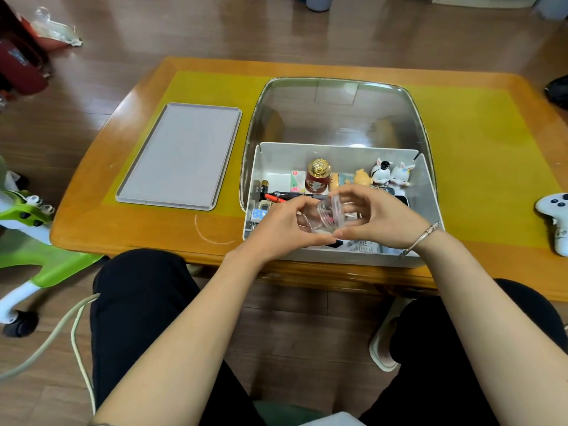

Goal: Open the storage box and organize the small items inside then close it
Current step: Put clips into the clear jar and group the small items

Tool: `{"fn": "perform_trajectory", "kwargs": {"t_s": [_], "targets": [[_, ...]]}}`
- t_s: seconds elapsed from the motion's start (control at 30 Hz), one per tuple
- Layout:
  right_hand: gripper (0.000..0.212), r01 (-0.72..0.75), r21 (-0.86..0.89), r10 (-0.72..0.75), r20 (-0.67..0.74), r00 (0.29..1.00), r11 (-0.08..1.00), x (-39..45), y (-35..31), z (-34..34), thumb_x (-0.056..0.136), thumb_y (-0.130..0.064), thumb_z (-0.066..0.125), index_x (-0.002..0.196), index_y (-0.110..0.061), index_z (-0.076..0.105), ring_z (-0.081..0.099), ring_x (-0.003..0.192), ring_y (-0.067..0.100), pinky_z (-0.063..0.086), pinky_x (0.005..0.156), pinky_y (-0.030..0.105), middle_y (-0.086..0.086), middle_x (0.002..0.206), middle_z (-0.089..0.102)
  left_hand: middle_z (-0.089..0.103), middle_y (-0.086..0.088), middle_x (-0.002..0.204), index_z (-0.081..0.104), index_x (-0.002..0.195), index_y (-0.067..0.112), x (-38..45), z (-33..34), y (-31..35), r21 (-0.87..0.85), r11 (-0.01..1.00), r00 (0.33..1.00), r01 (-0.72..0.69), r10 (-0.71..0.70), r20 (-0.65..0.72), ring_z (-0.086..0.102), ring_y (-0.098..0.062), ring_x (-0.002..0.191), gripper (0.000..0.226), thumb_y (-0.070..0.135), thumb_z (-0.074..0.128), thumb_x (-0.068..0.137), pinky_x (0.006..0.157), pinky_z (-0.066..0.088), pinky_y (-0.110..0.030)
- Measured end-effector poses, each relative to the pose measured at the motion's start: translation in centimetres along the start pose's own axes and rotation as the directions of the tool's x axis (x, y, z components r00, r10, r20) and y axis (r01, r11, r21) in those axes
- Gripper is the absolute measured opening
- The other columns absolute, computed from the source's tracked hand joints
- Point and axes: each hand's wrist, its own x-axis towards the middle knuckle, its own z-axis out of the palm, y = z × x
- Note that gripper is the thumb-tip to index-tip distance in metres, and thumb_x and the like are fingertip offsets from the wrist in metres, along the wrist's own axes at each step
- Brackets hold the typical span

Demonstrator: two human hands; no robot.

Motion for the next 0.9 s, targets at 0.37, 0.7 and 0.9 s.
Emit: {"fn": "perform_trajectory", "kwargs": {"t_s": [0.37, 0.7, 0.9], "targets": [[0.045, -0.293, -0.311, 0.078, -0.555, 0.828, 0.904, -0.5, 4.9, -3.9, 0.069, -0.027, 0.082, 0.107, -0.017, 0.059, 0.059, 0.102, 0.021, 0.046, 0.088, 0.033, 0.007, 0.112, 0.065, 0.052, 0.009, 0.124, 0.038, 0.129, 0.037, -0.4, -0.6, -0.1, -0.199, 0.977, 0.931, -0.07, -0.008, -0.366, 0.057, -0.011, 0.112, 0.072, 0.022, 0.082, 0.073, 0.08, 0.056, -0.02], [0.034, -0.296, -0.61, -0.102, -0.532, 0.841, 0.735, 0.4, 5.0, -3.1, 0.079, -0.019, 0.072, 0.112, -0.019, 0.064, 0.048, 0.12, 0.028, 0.035, 0.101, 0.041, 0.005, 0.124, 0.058, 0.051, 0.001, 0.127, 0.041, 0.13, 0.018, -0.4, -2.0, -1.4, 0.125, 0.988, 0.789, 0.097, 0.0, -0.614, 0.039, -0.017, 0.12, 0.071, 0.043, 0.077, 0.074, 0.097, 0.044, -0.04], [0.021, -0.345, -0.672, -0.065, -0.506, 0.86, 0.655, 3.1, 4.9, -1.4, 0.085, -0.027, 0.065, 0.106, -0.022, 0.067, 0.054, 0.107, 0.031, 0.039, 0.093, 0.04, 0.004, 0.105, 0.07, 0.049, -0.005, 0.133, 0.04, 0.135, 0.013, -0.2, -0.1, -0.7, 0.238, 0.971, 0.84, 0.005, 0.125, -0.528, 0.044, -0.018, 0.123, 0.071, 0.026, 0.079, 0.078, 0.101, 0.043, -0.031]]}}
